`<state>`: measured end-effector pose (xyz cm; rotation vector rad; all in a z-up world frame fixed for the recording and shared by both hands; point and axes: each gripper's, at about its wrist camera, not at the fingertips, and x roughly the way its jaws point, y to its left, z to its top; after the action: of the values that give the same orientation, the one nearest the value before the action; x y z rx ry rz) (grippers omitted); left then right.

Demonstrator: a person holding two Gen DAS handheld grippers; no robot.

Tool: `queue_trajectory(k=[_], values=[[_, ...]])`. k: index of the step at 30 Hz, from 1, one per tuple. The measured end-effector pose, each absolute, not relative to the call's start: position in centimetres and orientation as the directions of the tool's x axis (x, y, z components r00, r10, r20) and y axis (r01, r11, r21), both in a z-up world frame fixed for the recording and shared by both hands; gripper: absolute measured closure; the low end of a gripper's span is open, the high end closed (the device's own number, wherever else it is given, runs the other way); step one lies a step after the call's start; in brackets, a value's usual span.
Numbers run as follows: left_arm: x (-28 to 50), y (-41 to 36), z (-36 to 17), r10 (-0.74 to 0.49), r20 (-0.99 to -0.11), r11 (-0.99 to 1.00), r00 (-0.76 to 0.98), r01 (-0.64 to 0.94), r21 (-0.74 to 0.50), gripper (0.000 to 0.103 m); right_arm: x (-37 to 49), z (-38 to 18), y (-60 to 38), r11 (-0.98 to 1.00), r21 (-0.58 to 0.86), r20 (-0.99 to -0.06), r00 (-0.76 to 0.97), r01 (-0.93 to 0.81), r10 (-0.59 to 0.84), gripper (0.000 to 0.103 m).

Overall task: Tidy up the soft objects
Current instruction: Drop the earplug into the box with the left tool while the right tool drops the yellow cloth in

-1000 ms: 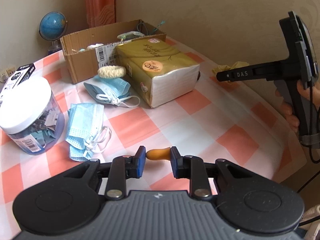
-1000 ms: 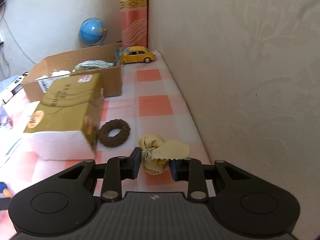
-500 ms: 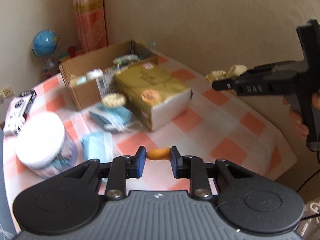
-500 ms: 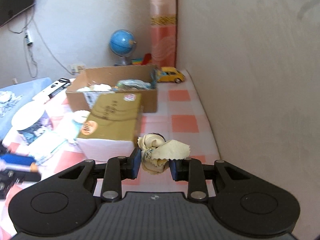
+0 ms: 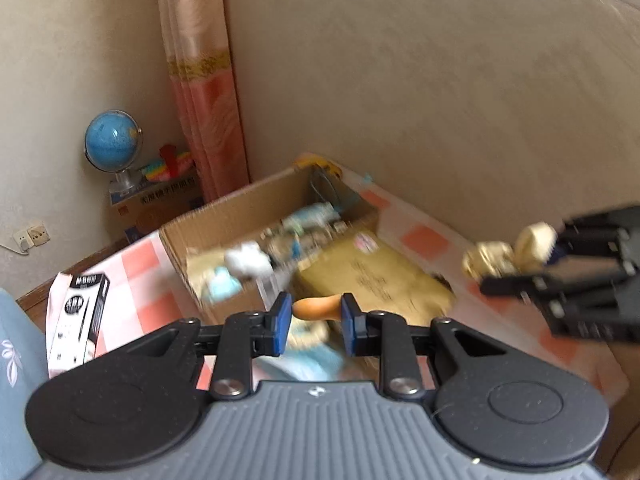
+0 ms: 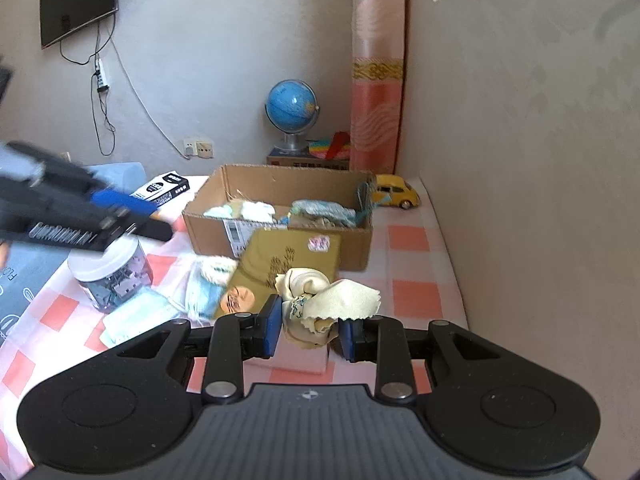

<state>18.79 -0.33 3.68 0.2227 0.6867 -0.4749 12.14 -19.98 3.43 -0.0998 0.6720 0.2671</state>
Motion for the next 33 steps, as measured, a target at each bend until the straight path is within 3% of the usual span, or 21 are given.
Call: queue_trajectory(k=[12,13,15,17,19,23,27,33], values=[[27.9,-0.2,2.3,-0.329,-0.681,0.896,0.655,0.443,-0.006,0.076,15.6,3.8,-19.1,0.955,-0.006,-0.619,0.751,-0.298,0.231,0.069],[28.2,-0.1,2.1,-0.325,-0.682,0.901,0.655,0.434,-0.012,0.074,15.9,3.8,-19.1,0.954,-0.005,-0.618,0.751,-0.299,0.232,0.069],[28.5,0.1,1.9,-0.316,-0.682,0.909,0.660,0.416,-0.020,0.051,16.3,3.8,-19.1,0.954,-0.004,-0.618,0.751,-0.299,0.232,0.069],[28.1,0.3,1.9,-0.303,-0.670,0.916,0.678,0.400,-0.009,0.037,16.7,3.8,-19.0,0.954,-0.003,-0.618,0.751,-0.299,0.234,0.069],[27.4,0.6,2.3,-0.301,-0.661,0.916,0.688,0.402,0.002,0.035,16.9,3.9,-19.0,0.954,-0.001,-0.615,0.752,-0.300,0.236,0.069],[25.4,1.3,3.4,-0.265,-0.654,0.934,0.708,0.358,0.009,0.015,17.6,4.0,-18.7,0.953,0.001,-0.618,0.749,-0.304,0.240,0.069],[21.3,1.7,4.3,-0.219,-0.628,0.948,0.747,0.315,0.044,0.005,18.6,4.3,-18.6,0.951,0.004,-0.620,0.746,-0.309,0.245,0.069],[15.1,1.8,4.3,-0.140,-0.622,0.974,0.771,0.221,0.055,0.002,21.9,4.8,-17.8,0.938,0.047,-0.637,0.713,-0.342,0.292,0.069]])
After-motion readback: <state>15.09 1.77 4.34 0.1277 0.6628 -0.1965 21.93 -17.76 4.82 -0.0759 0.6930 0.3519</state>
